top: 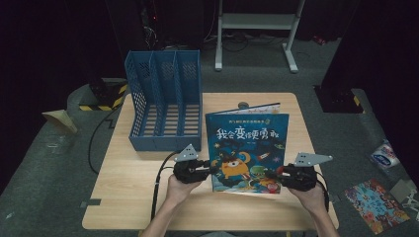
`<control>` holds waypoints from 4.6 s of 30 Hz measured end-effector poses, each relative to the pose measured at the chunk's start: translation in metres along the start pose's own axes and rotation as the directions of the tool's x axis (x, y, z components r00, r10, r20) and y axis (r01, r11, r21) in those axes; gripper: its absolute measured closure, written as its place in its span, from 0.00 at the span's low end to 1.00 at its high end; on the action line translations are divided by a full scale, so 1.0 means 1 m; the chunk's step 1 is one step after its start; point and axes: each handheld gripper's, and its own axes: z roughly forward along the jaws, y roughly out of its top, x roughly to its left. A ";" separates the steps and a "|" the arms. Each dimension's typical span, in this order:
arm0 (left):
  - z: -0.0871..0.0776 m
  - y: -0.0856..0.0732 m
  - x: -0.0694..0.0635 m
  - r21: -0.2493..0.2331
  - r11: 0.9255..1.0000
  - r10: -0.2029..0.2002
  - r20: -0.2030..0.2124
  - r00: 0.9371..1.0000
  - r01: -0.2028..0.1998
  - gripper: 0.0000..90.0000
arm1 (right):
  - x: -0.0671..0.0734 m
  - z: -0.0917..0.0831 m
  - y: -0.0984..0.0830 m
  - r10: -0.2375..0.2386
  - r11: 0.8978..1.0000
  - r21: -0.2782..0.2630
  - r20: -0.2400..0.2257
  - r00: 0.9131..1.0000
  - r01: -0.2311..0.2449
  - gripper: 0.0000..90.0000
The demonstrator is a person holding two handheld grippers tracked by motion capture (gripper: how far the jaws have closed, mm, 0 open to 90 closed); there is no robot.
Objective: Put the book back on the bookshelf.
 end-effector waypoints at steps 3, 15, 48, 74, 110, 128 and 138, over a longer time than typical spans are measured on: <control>0.000 0.002 0.001 0.010 1.000 0.007 0.007 1.000 -0.007 0.76 | 0.000 0.000 0.000 -0.006 1.000 0.003 -0.001 1.000 0.006 0.79; -0.002 0.006 0.001 0.038 0.997 0.058 0.061 0.996 -0.060 0.78 | -0.002 0.001 -0.002 -0.015 1.000 0.011 -0.016 1.000 0.015 0.78; 0.002 0.019 -0.006 0.060 0.983 0.166 0.098 0.981 -0.172 0.72 | 0.001 0.017 -0.001 -0.050 0.997 0.060 -0.080 0.996 0.055 0.80; -0.009 0.017 -0.021 0.057 0.968 0.228 0.207 0.951 -0.244 0.90 | -0.011 0.012 -0.007 0.000 1.000 0.028 -0.114 0.994 0.003 0.62; -0.034 0.031 -0.020 -0.013 0.982 0.189 0.170 0.967 -0.189 0.92 | -0.027 0.006 -0.048 0.172 0.978 0.059 0.297 0.939 -0.198 0.51; -0.047 0.042 -0.023 -0.052 0.983 0.183 0.123 0.975 -0.178 0.92 | -0.033 0.020 -0.059 0.203 0.960 0.088 0.438 0.876 -0.267 0.50; -0.063 0.045 -0.025 -0.072 0.981 0.184 0.075 0.980 -0.179 0.92 | -0.033 0.020 -0.059 0.197 0.961 0.091 0.440 0.876 -0.262 0.49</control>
